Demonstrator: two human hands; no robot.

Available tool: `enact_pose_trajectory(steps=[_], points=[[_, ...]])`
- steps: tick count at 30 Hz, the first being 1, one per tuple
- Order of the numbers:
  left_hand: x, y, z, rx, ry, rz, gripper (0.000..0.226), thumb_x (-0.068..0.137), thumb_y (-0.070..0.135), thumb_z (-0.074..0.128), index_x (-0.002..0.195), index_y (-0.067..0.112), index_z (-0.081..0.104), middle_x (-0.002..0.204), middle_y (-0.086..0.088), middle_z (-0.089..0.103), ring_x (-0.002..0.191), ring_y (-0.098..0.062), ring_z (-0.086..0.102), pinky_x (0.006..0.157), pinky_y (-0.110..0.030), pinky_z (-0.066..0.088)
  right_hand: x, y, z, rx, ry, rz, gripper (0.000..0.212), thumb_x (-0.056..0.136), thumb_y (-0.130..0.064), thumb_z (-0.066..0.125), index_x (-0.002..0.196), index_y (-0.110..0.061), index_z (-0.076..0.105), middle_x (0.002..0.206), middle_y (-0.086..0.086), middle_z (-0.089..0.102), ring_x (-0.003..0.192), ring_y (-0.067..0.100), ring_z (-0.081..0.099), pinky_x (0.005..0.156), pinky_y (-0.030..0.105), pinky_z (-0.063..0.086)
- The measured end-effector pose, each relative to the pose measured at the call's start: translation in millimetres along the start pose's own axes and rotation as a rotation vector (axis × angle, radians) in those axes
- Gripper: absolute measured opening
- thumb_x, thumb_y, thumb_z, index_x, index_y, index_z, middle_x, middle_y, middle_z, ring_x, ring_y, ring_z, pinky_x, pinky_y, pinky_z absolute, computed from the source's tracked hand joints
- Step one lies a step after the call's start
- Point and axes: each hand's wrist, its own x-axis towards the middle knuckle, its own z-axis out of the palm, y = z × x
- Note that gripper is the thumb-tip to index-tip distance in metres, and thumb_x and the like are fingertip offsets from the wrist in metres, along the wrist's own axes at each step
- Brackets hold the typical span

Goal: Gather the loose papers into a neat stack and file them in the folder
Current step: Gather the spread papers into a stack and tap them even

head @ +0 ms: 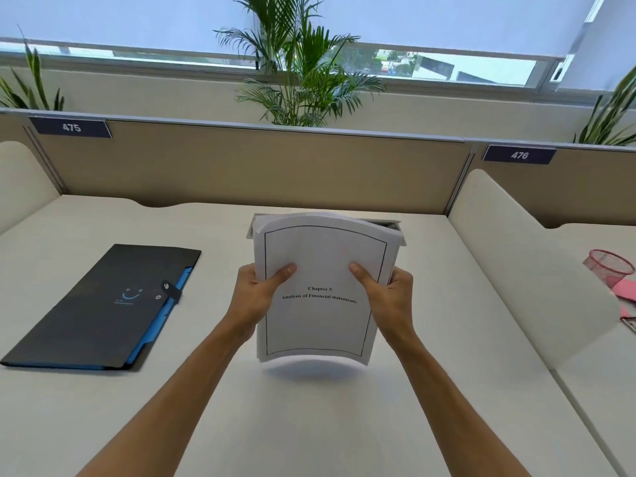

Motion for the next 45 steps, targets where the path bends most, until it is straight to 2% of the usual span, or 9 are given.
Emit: enact_pose_trajectory(steps=[3,7,15,21,31,37,39,42,45], points=[[3.8,12.1,-1.0,-0.051,-0.015,0.022,0.014,0.073,0.030,0.080,0.087,0.028,0.078,0.092,-0.003,0.077,0.082,-0.023,0.074,0.064,-0.031,0.059,4.8,-9.3,-1.8,0.025,0.014,-0.058,0.015,0.080,-0.019,0.080,0.074,-0.031,0.075,0.074,-0.011,0.076,0.068,0.011,0.074,0.058,0.025,0.060],[9.2,14.4,-7.0,-0.084,-0.046,0.021,0.025,0.072,0.028,0.079,0.096,0.024,0.076,0.097,-0.006,0.076,0.085,-0.021,0.072,0.066,-0.031,0.058,9.1,-15.9,-7.4,0.048,-0.032,-0.085,0.017,0.078,-0.019,0.081,0.086,-0.032,0.075,0.081,-0.011,0.077,0.073,0.012,0.073,0.061,0.026,0.060],[3.0,-9.0,-4.3,-0.044,-0.029,-0.066,0.023,0.068,0.029,0.080,0.089,0.021,0.079,0.098,-0.007,0.077,0.090,-0.027,0.073,0.078,-0.042,0.059,3.3,5.9,-9.8,-0.005,-0.091,0.033,0.021,0.079,-0.014,0.081,0.076,-0.034,0.077,0.080,-0.008,0.079,0.073,0.012,0.075,0.059,0.020,0.057],[6.4,3.2,-2.6,-0.029,-0.046,-0.005,0.020,0.069,0.033,0.079,0.088,0.032,0.078,0.093,-0.001,0.077,0.082,-0.019,0.073,0.064,-0.026,0.058,10.5,0.9,-9.5,0.007,-0.091,-0.032,0.026,0.079,-0.021,0.080,0.078,-0.047,0.076,0.080,-0.014,0.077,0.074,0.012,0.074,0.058,0.020,0.057],[-0.9,-29.2,-3.7,0.005,-0.016,-0.039,0.011,0.079,0.030,0.074,0.089,0.028,0.078,0.093,-0.002,0.077,0.085,-0.020,0.073,0.067,-0.027,0.057,-1.8,46.6,-15.6,-0.072,-0.124,0.118,0.009,0.078,-0.017,0.082,0.085,-0.021,0.078,0.084,-0.004,0.079,0.078,0.015,0.075,0.066,0.023,0.059],[11.9,-18.2,-6.5,-0.163,0.225,-0.076,0.011,0.080,0.025,0.076,0.091,0.023,0.074,0.089,0.001,0.077,0.078,-0.017,0.074,0.057,-0.024,0.058,-11.2,75.3,-30.2,-0.146,-0.131,0.181,0.020,0.078,-0.028,0.082,0.071,-0.011,0.073,0.064,0.006,0.067,0.061,0.014,0.058,0.060,0.028,0.048],[16.9,-13.0,-9.3,-0.308,0.306,-0.143,0.026,0.079,0.022,0.077,0.102,0.022,0.063,0.096,0.000,0.075,0.086,-0.021,0.072,0.062,-0.031,0.058,-11.8,79.6,-35.1,-0.121,-0.097,0.218,0.024,0.077,-0.027,0.083,0.070,-0.008,0.070,0.061,0.002,0.062,0.058,0.013,0.054,0.058,0.026,0.045],[22.8,-7.3,-14.9,-0.453,0.371,-0.244,0.049,0.080,0.020,0.075,0.121,0.018,0.049,0.113,-0.005,0.067,0.102,-0.027,0.064,0.081,-0.049,0.055,-10.2,78.7,-36.8,0.054,-0.080,0.334,0.015,0.075,-0.020,0.084,0.088,-0.014,0.078,0.087,0.002,0.079,0.084,0.019,0.074,0.073,0.024,0.058],[23.6,-3.4,-14.5,-0.576,0.318,-0.250,0.047,0.086,0.016,0.069,0.131,0.016,0.055,0.124,-0.008,0.066,0.112,-0.033,0.062,0.094,-0.057,0.050,-9.3,70.4,-27.2,0.164,-0.129,0.360,0.016,0.079,-0.017,0.080,0.095,-0.016,0.078,0.099,0.005,0.079,0.095,0.020,0.074,0.078,0.024,0.059]])
